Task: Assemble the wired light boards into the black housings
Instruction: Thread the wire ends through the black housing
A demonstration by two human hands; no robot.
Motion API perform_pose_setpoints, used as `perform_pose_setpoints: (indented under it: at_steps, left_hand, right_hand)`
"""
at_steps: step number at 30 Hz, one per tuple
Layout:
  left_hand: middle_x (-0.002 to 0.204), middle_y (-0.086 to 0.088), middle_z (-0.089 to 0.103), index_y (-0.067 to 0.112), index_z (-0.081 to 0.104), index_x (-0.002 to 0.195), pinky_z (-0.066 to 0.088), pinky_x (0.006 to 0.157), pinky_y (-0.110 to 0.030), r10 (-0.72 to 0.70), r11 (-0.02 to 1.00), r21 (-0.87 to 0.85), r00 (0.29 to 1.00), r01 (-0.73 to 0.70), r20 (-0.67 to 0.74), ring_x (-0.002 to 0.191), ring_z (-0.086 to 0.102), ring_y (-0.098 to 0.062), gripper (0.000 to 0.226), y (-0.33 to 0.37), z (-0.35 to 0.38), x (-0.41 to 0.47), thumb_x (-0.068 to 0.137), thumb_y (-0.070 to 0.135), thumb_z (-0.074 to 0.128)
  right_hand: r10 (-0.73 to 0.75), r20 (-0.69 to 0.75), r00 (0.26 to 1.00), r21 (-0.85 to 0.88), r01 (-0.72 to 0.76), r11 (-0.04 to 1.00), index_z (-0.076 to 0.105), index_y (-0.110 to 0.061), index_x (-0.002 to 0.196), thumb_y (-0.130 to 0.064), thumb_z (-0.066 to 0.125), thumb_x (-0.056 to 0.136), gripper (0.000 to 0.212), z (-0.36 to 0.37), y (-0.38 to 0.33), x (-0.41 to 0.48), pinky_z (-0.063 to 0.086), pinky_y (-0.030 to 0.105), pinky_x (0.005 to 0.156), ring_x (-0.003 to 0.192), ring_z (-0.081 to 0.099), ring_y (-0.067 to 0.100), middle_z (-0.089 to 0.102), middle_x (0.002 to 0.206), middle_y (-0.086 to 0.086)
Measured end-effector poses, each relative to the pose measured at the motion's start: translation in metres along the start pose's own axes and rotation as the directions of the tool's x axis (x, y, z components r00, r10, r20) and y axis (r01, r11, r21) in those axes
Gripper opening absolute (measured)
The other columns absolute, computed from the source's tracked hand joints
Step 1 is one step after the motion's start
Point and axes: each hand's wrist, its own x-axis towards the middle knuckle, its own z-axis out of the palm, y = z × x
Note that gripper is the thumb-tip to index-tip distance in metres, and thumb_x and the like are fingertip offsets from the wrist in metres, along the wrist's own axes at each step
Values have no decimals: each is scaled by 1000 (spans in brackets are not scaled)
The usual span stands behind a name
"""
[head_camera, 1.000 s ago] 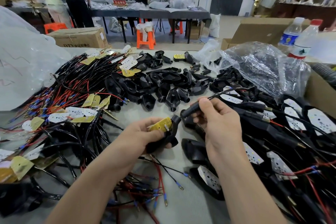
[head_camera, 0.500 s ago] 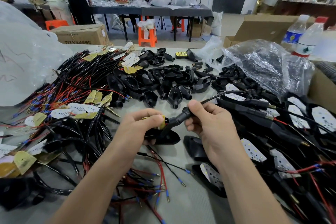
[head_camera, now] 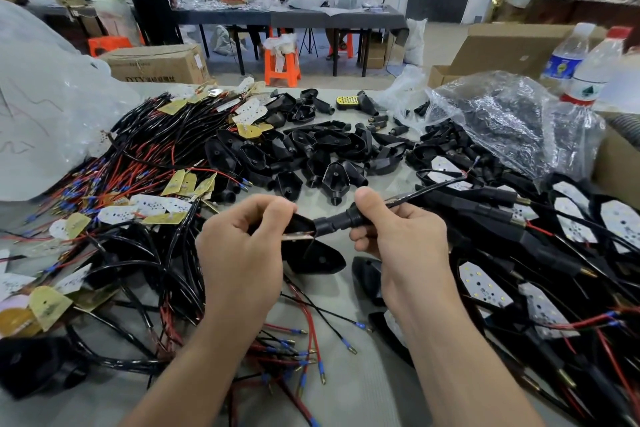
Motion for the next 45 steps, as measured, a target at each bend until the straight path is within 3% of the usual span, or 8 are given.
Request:
perform_pose_setpoints:
  at_steps: [4,12,16,21,26,30,35,45]
  left_hand:
    - [59,11,63,34,75,75,36,51,-13,182,981,80,982,-178,-50,55,55,-6,20,0,-5,-1,86,40,60]
    - [72,18,67,35,72,78,37,53,-11,294,939,189,956,-287,-15,63,62,-8,19,2,-1,-7,88,34,56]
    - [71,17,68,35,75,81,43,58,-14,165,956,211,970,-202,180,69,62,-6,23,-1,-3,-1,87,43,55]
    - [51,14,42,27,71,76,34,47,-16,-68,956,284,890,-70,451,47,38,-4,36,-16,-1,6,91,57,57]
    - [64,7,71,49,75,86,40,52,-20,-166,969,235,909,78,383,49,49,1,20,-21,-3,12,88,63,60]
    - [58,19,63,45,78,85,41,61,-26,-195,977,146,919,153,343,52,53,3,24,-20,-3,14,76,64,66]
    - [73,14,74,42,79,81,49,69,-24,-109,994,56,937,95,331,68,67,0,22,-16,-4,14,68,58,73]
    - [80,12,75,42,77,87,62,73,-34,30,997,56,958,-48,284,76,72,-7,24,-12,-10,13,69,57,74]
  right_hand:
    - [112,44,993,4,-112,994,59,-6,79,-22,81,86,28,2,0,0,39,20,38,40,52,11,63,58,7]
    - [82,-10,997,-33,-83,996,62,-4,74,-26,78,88,31,0,-1,1,30,19,34,34,46,12,63,55,11]
    - [75,-50,996,26,-74,997,61,-9,71,-22,79,88,28,-1,-1,1,38,20,36,38,52,12,61,54,9]
    - [16,35,999,16,-16,1000,71,-13,66,-19,74,92,27,-4,-2,4,40,20,40,44,52,12,64,61,7]
    - [86,276,957,60,-106,993,77,-4,88,-4,65,94,13,-15,-8,7,56,22,56,60,67,17,71,77,12]
    - [70,252,965,-41,-61,997,71,-2,89,-3,66,94,7,-15,-8,6,54,23,52,57,66,18,68,72,14]
    - [11,194,981,-119,13,993,66,-6,77,-20,71,94,23,-11,-5,5,32,21,36,37,48,16,60,58,11]
    - [47,329,943,-145,1,989,63,-8,65,-17,72,93,30,-15,-10,6,32,21,37,38,46,16,60,59,13]
